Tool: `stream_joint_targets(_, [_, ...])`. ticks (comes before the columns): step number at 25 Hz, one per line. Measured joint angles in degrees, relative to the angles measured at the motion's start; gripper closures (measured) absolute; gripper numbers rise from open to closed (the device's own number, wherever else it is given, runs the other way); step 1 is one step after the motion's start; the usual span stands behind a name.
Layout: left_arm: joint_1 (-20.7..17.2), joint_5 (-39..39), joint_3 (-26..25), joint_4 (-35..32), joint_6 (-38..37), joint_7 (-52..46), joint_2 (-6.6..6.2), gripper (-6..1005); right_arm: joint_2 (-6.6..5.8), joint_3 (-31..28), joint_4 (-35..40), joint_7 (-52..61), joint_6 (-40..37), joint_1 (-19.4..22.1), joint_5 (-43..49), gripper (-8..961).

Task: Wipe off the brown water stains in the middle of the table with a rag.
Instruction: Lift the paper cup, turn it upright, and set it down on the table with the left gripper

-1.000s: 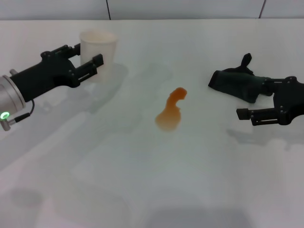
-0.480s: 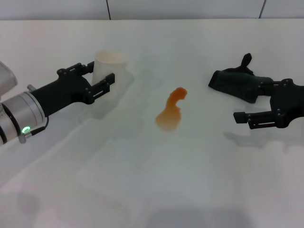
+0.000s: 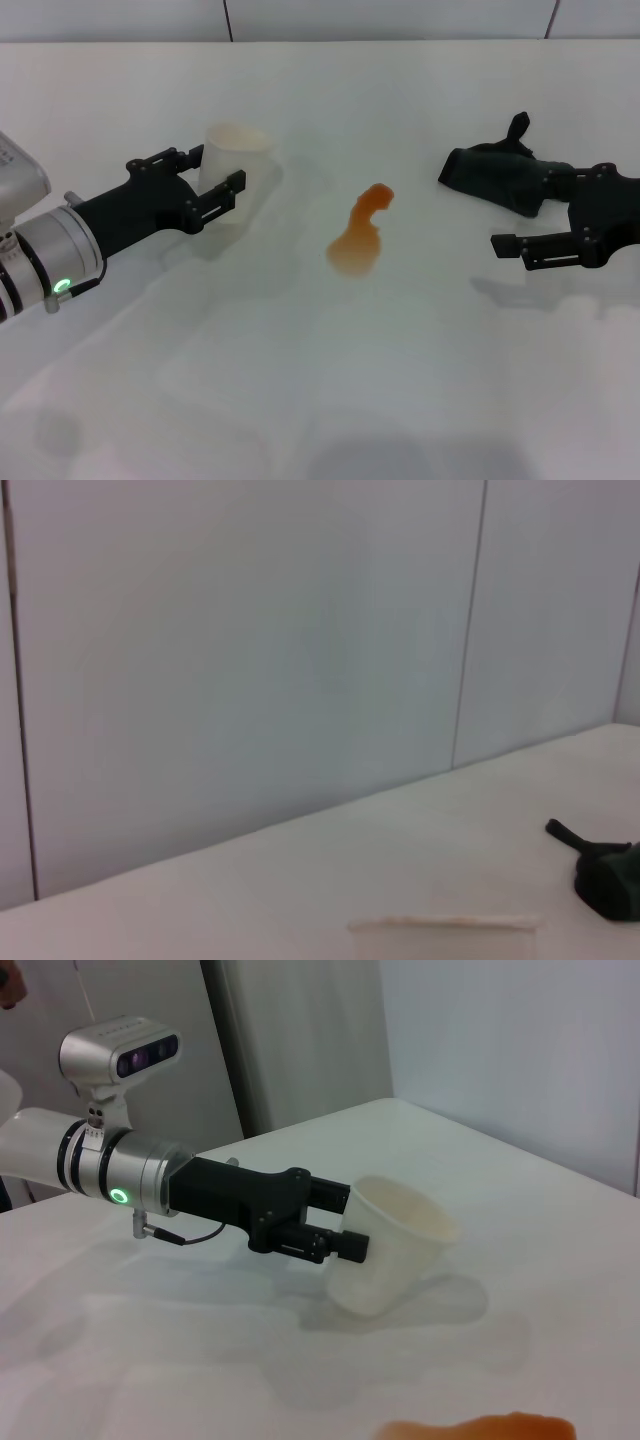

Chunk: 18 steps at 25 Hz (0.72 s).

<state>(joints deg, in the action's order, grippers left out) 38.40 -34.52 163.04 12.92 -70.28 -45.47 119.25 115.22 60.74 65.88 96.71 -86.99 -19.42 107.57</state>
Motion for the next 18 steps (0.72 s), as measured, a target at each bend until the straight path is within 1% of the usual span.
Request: stream_joint_targets(18, [-0.9, 1.5, 0.0, 0.0, 0.4, 1.2, 0.1, 386, 0.0, 0.1, 0.1, 0.0, -0.8, 0.1, -0.4, 172])
